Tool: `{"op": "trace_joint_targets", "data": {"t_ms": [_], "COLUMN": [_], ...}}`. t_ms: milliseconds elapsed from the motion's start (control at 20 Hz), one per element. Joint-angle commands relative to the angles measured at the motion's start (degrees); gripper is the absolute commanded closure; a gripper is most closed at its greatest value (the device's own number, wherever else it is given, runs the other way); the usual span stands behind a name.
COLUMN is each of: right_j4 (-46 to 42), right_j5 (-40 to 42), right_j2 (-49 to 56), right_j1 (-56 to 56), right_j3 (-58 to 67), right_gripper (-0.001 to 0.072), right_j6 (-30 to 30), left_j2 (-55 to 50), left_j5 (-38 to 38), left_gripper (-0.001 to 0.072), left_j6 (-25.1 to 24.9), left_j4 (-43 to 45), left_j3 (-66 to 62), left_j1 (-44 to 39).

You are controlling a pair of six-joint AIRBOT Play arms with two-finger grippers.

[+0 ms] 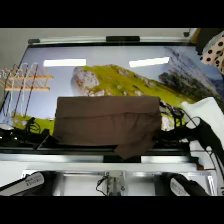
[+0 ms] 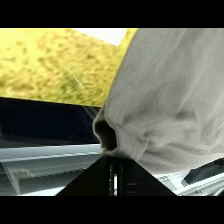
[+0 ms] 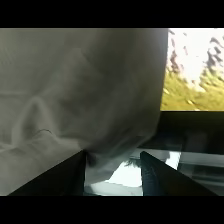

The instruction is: Fold the shirts.

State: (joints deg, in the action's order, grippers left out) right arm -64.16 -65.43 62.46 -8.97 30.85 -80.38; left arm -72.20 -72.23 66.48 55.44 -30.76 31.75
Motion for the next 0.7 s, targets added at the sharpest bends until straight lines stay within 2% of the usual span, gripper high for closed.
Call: {"op": "trace_joint_targets", "data": {"t_ms": [0, 100, 200, 250, 500, 600, 650], "right_j4": [1.0, 1.0, 1.1, 1.0, 0.2, -1.0, -1.3], "right_j5": [4.1, 4.1, 3.0, 2.5, -0.2, 1.4, 2.8], "right_j2": [-0.1, -0.1, -0.2, -0.9, -3.7, -1.6, 0.7], "right_j1": [3.5, 4.8, 5.1, 5.2, 5.2, 5.2, 5.2], "right_j3": [-1.8, -2.2, -2.1, -2.0, 7.1, 14.5, 18.4], "right_gripper": [0.025, 0.0265, 0.0546, 0.0641, 0.0644, 0.0644, 0.0645], "right_j6": [-2.1, -2.6, -2.6, -2.6, -2.1, -3.7, -4.1], "left_j2": [0.0, 0.0, 0.1, 0.1, 0.5, 0.4, 0.2], "left_j5": [-0.2, -0.2, -0.3, -0.4, -5.9, -6.3, -4.6], "left_gripper": [0.0676, 0.0676, 0.0676, 0.0677, 0.0677, 0.0678, 0.0678], "left_j6": [0.0, 0.0, 0.0, -0.1, -4.3, -3.1, -0.5], "left_j4": [0.0, 0.0, 0.0, 0.0, -3.0, -9.5, -11.1], "left_j3": [-0.1, -0.1, -0.1, -0.4, -10.3, -16.8, -19.9], "left_j1": [0.0, 0.0, 0.0, 0.0, 0.0, -0.3, -1.1]}}
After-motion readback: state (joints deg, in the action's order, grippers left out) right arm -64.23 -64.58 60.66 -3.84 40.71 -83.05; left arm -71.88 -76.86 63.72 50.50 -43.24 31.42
